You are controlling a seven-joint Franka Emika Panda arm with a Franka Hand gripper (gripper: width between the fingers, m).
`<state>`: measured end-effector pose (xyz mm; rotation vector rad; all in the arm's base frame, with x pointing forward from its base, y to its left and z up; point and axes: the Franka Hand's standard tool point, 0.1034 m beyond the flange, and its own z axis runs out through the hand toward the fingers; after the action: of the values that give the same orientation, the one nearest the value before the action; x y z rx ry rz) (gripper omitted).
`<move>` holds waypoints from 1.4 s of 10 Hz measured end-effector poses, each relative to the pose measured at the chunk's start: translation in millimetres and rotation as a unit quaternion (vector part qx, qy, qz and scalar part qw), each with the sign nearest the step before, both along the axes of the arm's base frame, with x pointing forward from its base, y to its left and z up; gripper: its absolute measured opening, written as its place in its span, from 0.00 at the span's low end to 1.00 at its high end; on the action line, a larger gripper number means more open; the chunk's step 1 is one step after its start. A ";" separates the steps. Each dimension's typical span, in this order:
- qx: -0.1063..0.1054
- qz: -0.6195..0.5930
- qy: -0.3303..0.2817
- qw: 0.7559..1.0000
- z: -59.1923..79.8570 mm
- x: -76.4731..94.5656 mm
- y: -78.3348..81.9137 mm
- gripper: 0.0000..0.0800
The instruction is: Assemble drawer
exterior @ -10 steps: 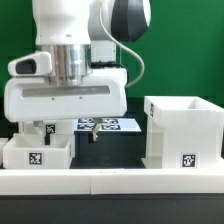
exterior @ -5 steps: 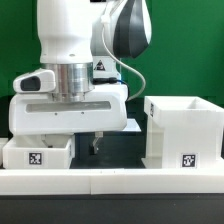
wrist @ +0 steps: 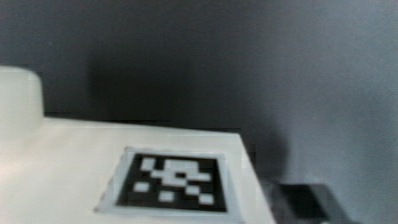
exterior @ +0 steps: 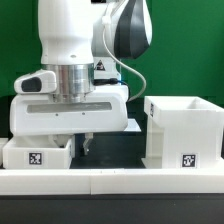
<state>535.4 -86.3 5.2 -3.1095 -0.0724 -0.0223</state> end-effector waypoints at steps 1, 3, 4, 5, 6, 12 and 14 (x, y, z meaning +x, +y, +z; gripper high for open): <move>0.000 0.000 0.000 1.000 0.0 0.0 0.0 0.14; 0.000 0.000 0.000 1.000 0.1 0.1 -0.1 0.05; 0.000 0.000 0.000 1.000 0.1 0.1 -0.1 0.05; 0.000 0.000 0.000 1.000 0.1 0.1 -0.1 0.05; 0.000 0.000 0.000 1.000 0.1 0.1 -0.1 0.05; 0.003 0.137 0.006 0.991 22.3 -0.5 16.9 0.05; 0.006 0.144 0.012 0.989 22.5 -1.8 17.5 0.05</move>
Offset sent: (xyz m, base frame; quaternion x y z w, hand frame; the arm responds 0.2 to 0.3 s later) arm 0.0000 0.0000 0.0000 0.0000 0.0000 0.0000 1.0000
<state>533.6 -68.9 27.7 -3.0519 -0.5170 0.0205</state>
